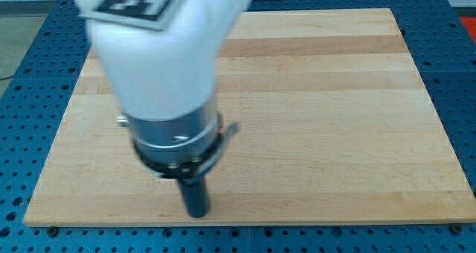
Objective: Move the arm close to the red star
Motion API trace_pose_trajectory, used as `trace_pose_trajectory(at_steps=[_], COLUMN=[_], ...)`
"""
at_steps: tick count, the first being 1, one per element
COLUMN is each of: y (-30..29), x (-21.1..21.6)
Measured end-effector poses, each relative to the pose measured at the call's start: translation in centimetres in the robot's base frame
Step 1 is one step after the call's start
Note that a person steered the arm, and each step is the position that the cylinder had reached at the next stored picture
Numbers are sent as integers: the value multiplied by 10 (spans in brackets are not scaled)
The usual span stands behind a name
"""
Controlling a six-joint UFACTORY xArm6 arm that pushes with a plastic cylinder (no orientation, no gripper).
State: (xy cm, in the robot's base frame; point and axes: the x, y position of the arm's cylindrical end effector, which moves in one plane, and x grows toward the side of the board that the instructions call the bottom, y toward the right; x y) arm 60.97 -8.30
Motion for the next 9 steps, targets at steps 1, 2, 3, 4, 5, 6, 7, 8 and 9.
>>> trace_pose_trajectory(at_steps=[1,2,3,4,5,6,7,8,9], y=[-6,-6,-16,-38,-41,-49,-81,-87,-88], x=[0,0,0,0,0,0,0,0,0])
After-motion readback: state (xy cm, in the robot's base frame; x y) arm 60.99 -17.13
